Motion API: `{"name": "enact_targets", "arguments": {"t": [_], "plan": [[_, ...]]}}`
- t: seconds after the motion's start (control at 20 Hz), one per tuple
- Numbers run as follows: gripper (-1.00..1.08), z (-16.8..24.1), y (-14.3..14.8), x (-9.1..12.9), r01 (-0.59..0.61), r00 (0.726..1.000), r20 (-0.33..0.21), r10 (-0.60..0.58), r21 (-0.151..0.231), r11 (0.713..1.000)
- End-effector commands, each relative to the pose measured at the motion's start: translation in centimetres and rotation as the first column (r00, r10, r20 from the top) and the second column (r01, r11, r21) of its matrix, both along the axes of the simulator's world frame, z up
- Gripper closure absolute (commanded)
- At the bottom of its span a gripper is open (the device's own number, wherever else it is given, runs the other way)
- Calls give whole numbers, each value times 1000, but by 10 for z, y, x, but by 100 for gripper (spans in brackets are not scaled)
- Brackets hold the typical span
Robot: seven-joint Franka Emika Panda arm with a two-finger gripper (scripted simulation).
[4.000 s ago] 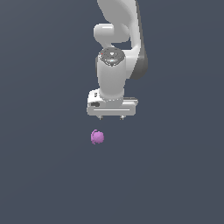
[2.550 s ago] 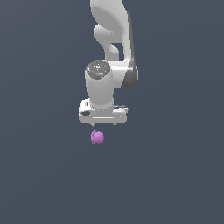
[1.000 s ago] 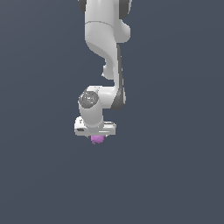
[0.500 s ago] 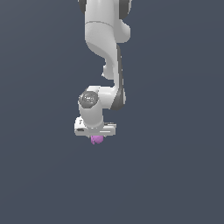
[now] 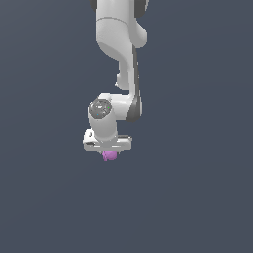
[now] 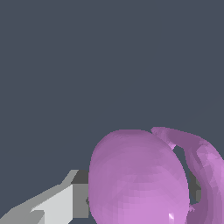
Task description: Pick up the object and move it to a goal position.
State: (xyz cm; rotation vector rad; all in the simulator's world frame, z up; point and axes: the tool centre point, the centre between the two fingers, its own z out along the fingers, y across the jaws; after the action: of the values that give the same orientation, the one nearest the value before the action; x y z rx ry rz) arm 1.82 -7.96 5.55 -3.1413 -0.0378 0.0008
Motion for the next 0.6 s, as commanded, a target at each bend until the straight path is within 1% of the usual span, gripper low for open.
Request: {"name": "enact_targets", "arguments": {"t": [0.0,0.25,0.55], "plan": [[108,12,1,-1,0,1000,1,0,0,1000],[108,47,5,-6,0,1000,1,0,0,1000],[108,109,11,-13,0,1000,1,0,0,1000]]}}
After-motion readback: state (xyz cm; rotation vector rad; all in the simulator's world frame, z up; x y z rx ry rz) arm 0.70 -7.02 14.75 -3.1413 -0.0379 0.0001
